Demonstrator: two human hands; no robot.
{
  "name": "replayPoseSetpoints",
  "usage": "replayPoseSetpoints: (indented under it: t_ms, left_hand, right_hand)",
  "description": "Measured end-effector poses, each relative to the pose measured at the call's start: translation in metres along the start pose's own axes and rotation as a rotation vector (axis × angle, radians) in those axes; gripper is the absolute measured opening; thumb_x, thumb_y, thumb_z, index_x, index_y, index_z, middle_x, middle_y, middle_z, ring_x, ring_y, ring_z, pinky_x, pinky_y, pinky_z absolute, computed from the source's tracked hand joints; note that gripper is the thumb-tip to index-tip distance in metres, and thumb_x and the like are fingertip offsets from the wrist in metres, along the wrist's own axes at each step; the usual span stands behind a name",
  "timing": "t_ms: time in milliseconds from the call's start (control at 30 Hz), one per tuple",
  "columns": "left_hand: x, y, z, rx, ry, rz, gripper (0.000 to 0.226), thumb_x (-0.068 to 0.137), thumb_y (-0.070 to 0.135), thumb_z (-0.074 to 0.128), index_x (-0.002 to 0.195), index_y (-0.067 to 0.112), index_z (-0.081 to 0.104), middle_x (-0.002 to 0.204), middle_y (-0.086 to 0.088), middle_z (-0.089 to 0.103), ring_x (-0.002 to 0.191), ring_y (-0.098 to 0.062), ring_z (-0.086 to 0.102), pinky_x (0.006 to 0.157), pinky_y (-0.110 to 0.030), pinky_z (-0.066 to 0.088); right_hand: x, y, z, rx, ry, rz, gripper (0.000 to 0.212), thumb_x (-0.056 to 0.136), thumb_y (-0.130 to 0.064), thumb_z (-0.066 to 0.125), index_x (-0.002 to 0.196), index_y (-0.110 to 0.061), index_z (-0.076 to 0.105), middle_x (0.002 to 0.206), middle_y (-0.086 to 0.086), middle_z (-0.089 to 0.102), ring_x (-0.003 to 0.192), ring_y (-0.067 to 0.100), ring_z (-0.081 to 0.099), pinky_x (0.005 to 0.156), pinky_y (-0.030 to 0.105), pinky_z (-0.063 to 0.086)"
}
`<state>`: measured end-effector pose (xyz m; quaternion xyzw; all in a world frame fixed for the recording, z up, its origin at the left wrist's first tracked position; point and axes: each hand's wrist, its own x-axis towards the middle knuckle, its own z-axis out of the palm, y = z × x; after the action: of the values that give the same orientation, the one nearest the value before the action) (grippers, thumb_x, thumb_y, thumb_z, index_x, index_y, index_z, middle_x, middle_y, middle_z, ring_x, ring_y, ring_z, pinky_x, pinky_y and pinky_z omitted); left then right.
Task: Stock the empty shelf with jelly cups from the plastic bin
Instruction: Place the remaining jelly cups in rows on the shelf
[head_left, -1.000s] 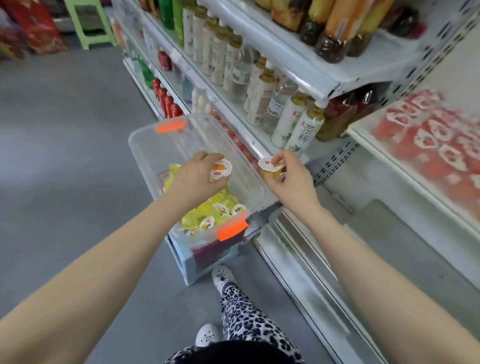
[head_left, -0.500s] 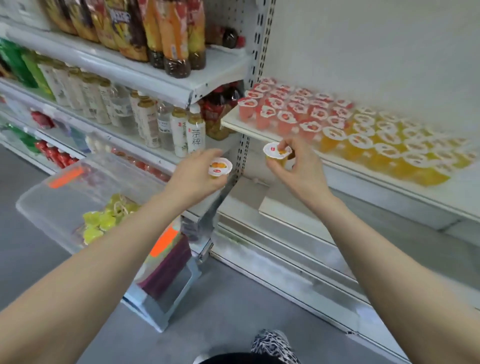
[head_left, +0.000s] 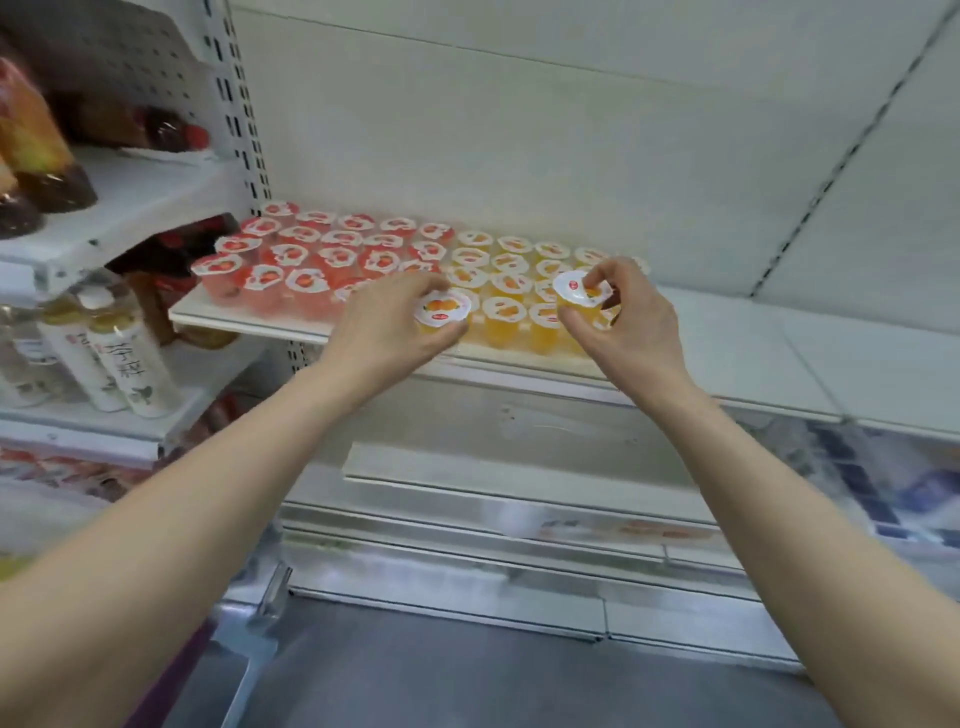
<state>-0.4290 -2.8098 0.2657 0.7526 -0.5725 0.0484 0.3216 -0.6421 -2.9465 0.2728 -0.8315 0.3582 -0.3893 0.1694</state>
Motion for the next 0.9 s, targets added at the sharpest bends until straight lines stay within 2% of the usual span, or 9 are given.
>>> replayPoseSetpoints:
  t_ms: [200,400,600,900]
  left_hand:
    - [0.045,0.059,0.05,-0.045,-0.01,0.048,0.052,0.08,0.047,0.071,0.123,0.02,0.061,0.123,0.004,0.064,0.115,-0.016,0.056,0.092,-0.032,0.042]
    - [0.072,0.087,0.09,-0.035,-0.025,0.033,0.054,0.076,0.042,0.07,0.125,0.023,0.058,0.123,0.005,0.062,0.117,-0.015,0.054,0.094,-0.033,0.044]
    - [0.081,0.095,0.106,-0.007,-0.043,-0.007,0.055,0.076,0.048,0.067,0.126,0.027,0.056,0.123,0.006,0.061,0.115,-0.014,0.055,0.093,-0.032,0.044]
    - [0.088,0.105,0.11,0.031,-0.017,-0.006,0.055,0.077,0.052,0.067,0.124,0.027,0.059,0.119,0.008,0.063,0.111,-0.013,0.056,0.089,-0.028,0.043]
  right_hand:
    - [0.025,0.083,-0.052,-0.093,-0.007,0.146,0.031,0.076,-0.03,0.07,0.101,-0.026,0.05,0.101,-0.008,0.06,0.088,0.015,0.057,0.076,0.03,0.038]
    - [0.043,0.144,-0.05,-0.135,-0.126,0.204,0.03,0.074,-0.033,0.073,0.096,-0.025,0.055,0.1,-0.002,0.063,0.09,0.021,0.059,0.079,0.034,0.044]
    - [0.057,0.169,-0.027,-0.126,-0.251,0.173,0.031,0.077,-0.037,0.073,0.1,-0.025,0.058,0.102,-0.003,0.062,0.09,0.018,0.058,0.077,0.032,0.043]
    - [0.076,0.18,-0.015,-0.12,-0.256,0.109,0.031,0.081,-0.037,0.073,0.102,-0.021,0.058,0.104,-0.002,0.062,0.091,0.019,0.058,0.08,0.035,0.045]
